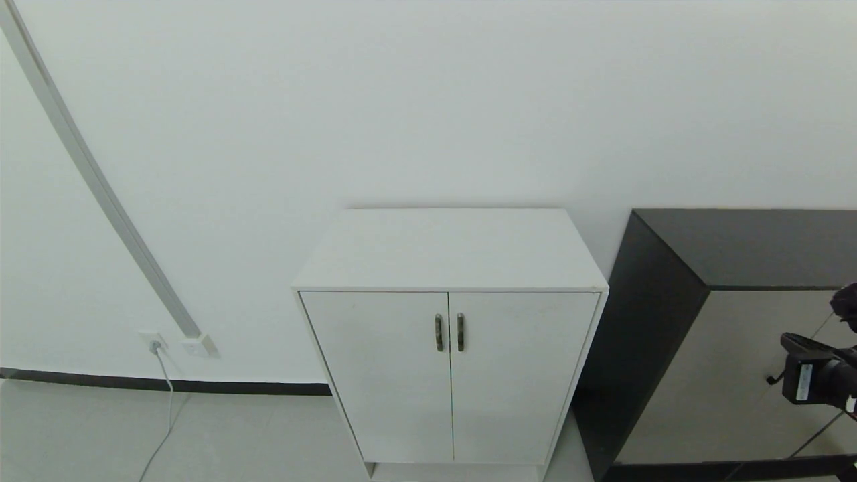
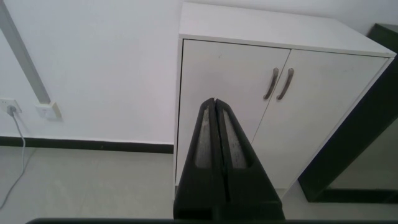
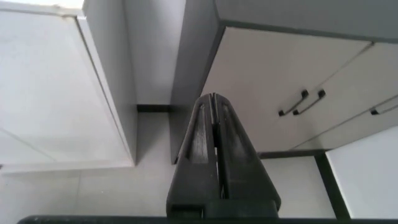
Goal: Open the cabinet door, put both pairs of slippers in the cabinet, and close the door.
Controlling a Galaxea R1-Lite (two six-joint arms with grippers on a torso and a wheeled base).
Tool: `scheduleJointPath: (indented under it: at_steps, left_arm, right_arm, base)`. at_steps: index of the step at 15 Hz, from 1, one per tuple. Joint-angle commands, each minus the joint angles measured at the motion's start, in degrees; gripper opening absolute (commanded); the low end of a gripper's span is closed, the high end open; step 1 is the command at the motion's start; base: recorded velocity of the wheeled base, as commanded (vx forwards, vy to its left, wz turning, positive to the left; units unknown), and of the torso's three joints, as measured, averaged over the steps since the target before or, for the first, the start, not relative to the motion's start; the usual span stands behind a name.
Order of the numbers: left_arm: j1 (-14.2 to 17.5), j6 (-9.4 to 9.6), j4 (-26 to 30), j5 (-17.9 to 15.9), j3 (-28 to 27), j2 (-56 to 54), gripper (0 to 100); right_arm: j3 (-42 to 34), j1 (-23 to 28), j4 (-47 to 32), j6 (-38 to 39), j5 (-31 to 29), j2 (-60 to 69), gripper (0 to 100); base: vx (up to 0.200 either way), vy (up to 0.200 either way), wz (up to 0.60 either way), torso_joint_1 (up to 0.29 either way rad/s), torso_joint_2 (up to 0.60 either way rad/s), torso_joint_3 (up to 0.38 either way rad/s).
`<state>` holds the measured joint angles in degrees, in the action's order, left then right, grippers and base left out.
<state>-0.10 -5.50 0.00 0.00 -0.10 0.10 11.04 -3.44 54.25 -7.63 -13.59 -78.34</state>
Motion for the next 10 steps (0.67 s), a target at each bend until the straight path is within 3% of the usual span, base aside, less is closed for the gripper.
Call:
scheduleJointPath:
  at_steps: [1,6,10]
  left_arm:
    - [0.0,-0.04,0.0,0.0,0.0,0.1,0]
    - [0.0,-0.04,-0.1,0.0,0.0,0.1,0]
    - [0.0,-0.04,0.0,0.0,0.0,0.1,0]
  right_arm:
    - [-1.5,0.0,-5.4,0.1,0.8,10.1,0]
    - [-1.1,0.2,-29.1,0.4,4.7,31.8,0]
    - [-1.4,0.2,-37.1,0.6,7.7,38.4,0]
  base:
    - [0.000,0.000,0.00,0.000,0.00,0.000]
    - [0.000,0.000,0.00,0.000,0.00,0.000]
    - [0.000,0.000,0.00,0.000,0.00,0.000]
